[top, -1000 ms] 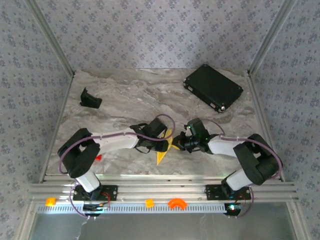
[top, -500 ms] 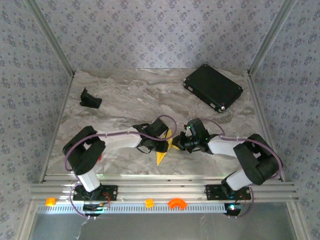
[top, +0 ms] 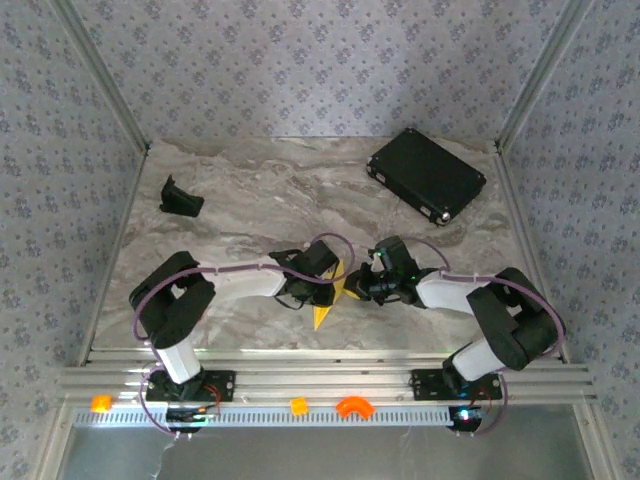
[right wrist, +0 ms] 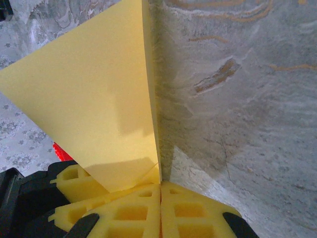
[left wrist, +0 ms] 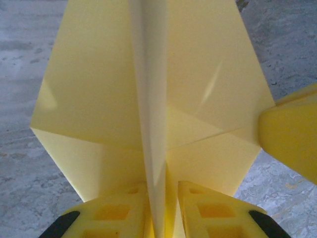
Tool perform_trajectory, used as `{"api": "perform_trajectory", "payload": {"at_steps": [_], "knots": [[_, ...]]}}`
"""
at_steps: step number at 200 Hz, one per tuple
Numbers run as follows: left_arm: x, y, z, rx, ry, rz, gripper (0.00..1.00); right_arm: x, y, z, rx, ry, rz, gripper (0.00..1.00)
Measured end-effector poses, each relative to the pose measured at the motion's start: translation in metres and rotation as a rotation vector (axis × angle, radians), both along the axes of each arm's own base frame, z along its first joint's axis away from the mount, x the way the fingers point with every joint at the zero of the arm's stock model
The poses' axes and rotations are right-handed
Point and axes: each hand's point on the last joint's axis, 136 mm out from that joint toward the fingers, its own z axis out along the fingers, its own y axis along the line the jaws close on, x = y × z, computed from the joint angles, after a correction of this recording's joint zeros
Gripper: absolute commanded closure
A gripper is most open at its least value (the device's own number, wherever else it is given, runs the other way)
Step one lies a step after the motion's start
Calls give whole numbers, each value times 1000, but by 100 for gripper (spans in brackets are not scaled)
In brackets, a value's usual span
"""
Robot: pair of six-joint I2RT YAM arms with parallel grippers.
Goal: Fold a paper plane with a square sheet of paper (pick it up from the middle)
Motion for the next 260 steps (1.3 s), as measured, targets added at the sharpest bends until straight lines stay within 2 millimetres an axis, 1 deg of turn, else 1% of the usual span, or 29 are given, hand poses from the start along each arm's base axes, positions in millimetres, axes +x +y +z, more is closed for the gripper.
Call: {"api": "perform_trajectory", "payload": {"at_steps": [22, 56, 72, 81, 101, 114, 125, 133, 158, 171, 184, 202, 223, 238, 260], "knots": [[1, 1, 0, 3, -2, 8, 79, 1, 0, 0, 2, -2, -2, 91], [-1, 2, -6, 22, 11, 9, 80, 1, 0, 1, 5, -5, -1, 90], [-2, 0, -5, 19, 11, 9, 82, 1, 0, 1, 6, -4, 0, 89], [-2, 0, -6, 22, 13, 7, 85, 1, 0, 1, 6, -4, 0, 88], [-2, 0, -6, 25, 13, 12, 92, 1, 0, 1, 8, -2, 1, 84], [-2, 0, -5, 29, 9, 18, 94, 2, -1, 2, 9, -3, -5, 80], [1, 1, -5, 36, 2, 34, 96, 5, -4, 4, 10, -7, -14, 73], [2, 4, -4, 51, -2, 45, 96, 6, -6, 6, 10, -14, -20, 69], [12, 13, 1, 106, -33, 99, 98, 10, -20, 20, 5, -52, -51, 63], [19, 19, 4, 126, -44, 138, 98, 11, -30, 27, -2, -78, -72, 62], [27, 28, 6, 144, -46, 178, 98, 9, -40, 31, -9, -94, -92, 61], [41, 43, 8, 170, -45, 241, 98, 4, -52, 25, -29, -84, -118, 60], [56, 55, 14, 189, -44, 298, 98, -3, -61, 17, -51, -58, -129, 60], [63, 56, 15, 200, -43, 314, 97, -7, -62, 15, -59, -48, -127, 60], [65, 53, 12, 212, -32, 315, 97, -8, -63, 16, -59, -51, -128, 60]]}}
